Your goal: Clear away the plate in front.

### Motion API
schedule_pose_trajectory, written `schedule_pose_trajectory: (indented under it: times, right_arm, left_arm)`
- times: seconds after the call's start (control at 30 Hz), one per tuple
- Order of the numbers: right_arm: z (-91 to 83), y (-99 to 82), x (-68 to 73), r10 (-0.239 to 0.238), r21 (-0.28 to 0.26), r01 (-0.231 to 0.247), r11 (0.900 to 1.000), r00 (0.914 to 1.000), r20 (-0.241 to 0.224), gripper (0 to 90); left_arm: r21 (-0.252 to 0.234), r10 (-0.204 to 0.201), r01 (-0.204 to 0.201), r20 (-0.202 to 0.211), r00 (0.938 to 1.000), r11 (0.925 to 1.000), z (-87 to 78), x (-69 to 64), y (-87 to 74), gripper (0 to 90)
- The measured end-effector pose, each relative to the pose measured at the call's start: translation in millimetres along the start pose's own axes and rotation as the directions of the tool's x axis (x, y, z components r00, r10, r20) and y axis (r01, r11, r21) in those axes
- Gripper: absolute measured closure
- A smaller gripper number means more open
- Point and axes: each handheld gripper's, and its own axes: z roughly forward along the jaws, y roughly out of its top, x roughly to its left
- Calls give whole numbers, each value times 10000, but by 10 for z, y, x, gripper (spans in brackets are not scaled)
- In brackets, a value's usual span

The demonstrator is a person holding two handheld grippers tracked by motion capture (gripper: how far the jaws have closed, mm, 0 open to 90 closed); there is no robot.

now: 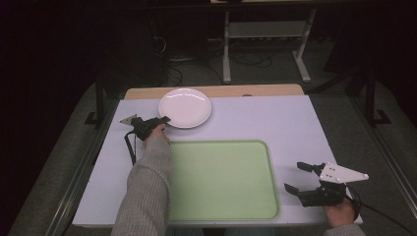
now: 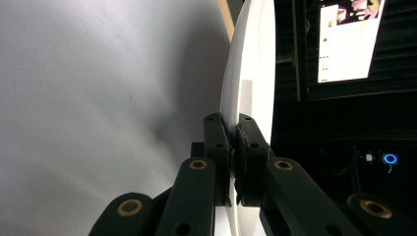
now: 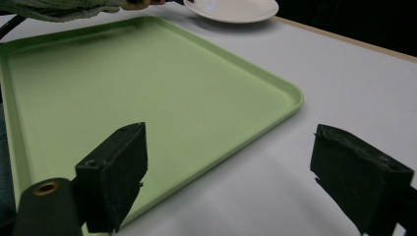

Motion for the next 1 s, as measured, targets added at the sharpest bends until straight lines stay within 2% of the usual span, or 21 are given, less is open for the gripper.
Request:
schedule_pose_trajectory:
  times: [0.23, 0.33, 0.53, 0.87, 1.0]
  right_arm:
    - [-1, -1, 1, -7, 8, 7, 10000, 10000, 8, 134]
    - [-2, -3, 3, -1, 26, 1, 10000, 10000, 14, 134]
    - [-6, -2, 7, -31, 30, 31, 10000, 10000, 37, 134]
    - [-8, 1, 13, -72, 32, 72, 10000, 10000, 61, 134]
    - [-7, 0, 14, -72, 36, 71, 10000, 9999, 89, 134]
  left_arm:
    - [-53, 32, -31, 258, 9997, 10000, -52, -32, 34, 858]
    - [-18, -89, 90, 438, 9990, 10000, -68, -42, 50, 856]
    - [-66, 26, -21, 749, 9972, 10000, -153, -98, 89, 857]
    - [-147, 385, -372, 968, 9946, 9992, -337, -162, 151, 856]
    - [-137, 382, -368, 1157, 9926, 9992, -383, -189, 143, 858]
